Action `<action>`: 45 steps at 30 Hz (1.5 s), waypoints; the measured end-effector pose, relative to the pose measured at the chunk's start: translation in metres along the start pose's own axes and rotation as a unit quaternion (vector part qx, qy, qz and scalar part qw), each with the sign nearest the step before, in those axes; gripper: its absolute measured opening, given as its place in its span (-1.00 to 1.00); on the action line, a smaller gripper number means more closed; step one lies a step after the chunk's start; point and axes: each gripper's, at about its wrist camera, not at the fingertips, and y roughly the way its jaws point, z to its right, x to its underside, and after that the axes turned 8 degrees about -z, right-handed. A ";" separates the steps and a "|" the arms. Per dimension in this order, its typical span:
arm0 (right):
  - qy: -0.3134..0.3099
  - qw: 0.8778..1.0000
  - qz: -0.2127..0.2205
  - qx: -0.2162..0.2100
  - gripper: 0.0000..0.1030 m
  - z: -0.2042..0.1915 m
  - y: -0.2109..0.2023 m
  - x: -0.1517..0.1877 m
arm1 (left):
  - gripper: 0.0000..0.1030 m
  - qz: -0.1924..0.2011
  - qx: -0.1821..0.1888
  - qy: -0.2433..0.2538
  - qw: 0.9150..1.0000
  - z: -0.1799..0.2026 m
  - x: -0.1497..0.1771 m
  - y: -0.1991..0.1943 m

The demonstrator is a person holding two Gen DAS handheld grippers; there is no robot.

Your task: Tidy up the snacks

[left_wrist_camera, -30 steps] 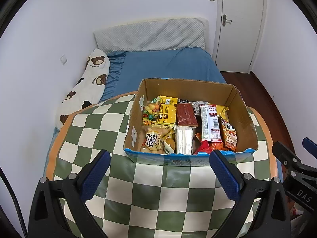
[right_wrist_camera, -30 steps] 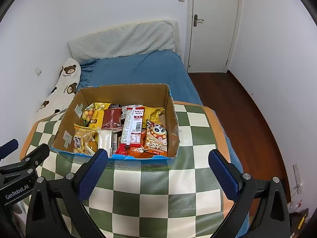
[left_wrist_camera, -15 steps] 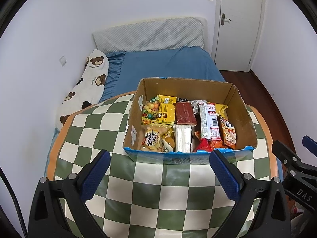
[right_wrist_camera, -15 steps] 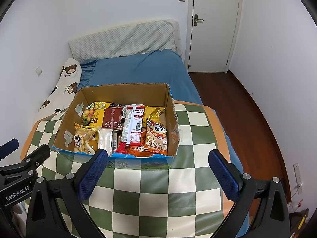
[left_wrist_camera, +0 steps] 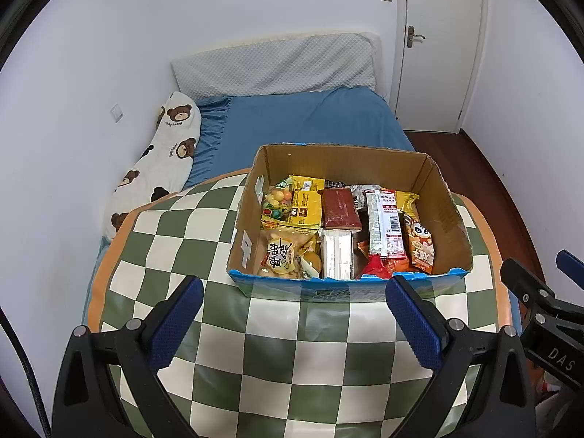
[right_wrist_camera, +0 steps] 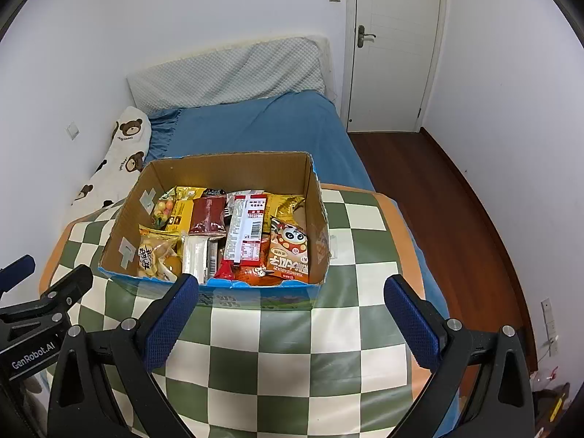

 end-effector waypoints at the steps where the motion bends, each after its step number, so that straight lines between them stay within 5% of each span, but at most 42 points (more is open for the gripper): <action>1: 0.000 1.000 0.000 0.000 1.00 0.000 -0.001 0.000 | 0.99 0.001 0.000 0.000 1.000 0.000 0.000 -0.001; 45: -0.007 1.000 0.009 -0.013 1.00 -0.002 -0.017 -0.004 | 0.99 0.013 -0.006 0.002 1.000 0.002 -0.002 -0.015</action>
